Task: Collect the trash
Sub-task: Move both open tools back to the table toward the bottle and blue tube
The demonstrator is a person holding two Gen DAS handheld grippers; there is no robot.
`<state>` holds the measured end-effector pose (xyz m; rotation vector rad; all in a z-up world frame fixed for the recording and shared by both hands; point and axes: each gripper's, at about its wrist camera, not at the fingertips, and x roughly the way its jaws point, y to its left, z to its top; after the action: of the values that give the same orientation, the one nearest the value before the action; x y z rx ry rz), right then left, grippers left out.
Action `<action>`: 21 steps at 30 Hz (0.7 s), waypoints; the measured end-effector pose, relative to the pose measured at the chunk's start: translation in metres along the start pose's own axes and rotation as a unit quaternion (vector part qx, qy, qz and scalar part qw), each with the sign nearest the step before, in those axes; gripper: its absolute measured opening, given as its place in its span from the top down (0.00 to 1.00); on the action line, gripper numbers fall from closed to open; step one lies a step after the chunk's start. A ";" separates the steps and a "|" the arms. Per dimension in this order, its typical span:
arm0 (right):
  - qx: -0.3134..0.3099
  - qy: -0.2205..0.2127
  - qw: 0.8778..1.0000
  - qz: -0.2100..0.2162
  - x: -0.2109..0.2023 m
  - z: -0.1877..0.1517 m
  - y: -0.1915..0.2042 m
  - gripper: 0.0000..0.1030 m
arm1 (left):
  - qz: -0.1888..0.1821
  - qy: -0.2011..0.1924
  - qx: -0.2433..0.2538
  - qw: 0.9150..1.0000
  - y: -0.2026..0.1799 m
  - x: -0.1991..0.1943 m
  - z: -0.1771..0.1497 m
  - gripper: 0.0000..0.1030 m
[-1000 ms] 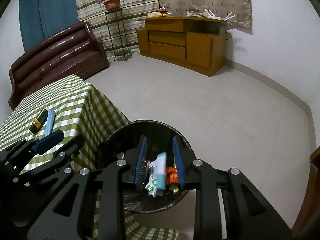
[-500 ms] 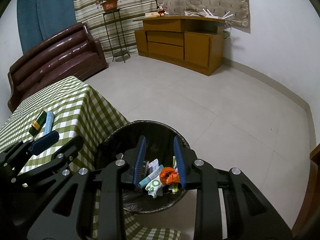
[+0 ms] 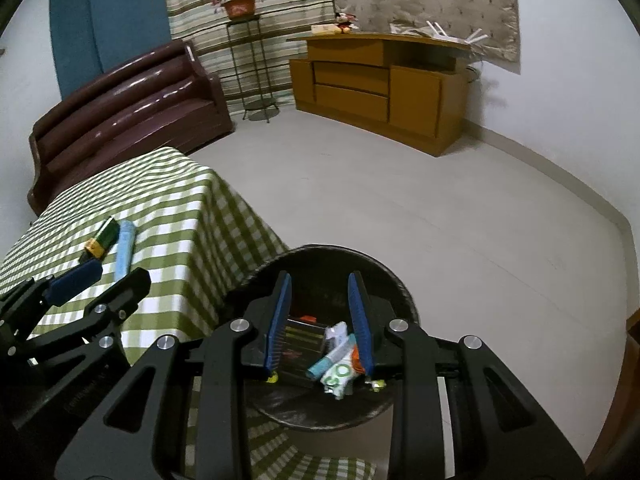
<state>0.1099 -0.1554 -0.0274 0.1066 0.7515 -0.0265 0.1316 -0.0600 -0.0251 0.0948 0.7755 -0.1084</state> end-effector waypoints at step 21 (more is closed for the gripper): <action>-0.083 0.019 0.993 0.077 0.013 0.018 0.121 0.72 | 0.083 0.011 -0.087 0.993 0.138 -0.018 -0.030 0.39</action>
<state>0.1392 -0.0363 -0.0132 0.0068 0.7791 0.1848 0.1165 0.0812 -0.0275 -0.0045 0.7937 0.1192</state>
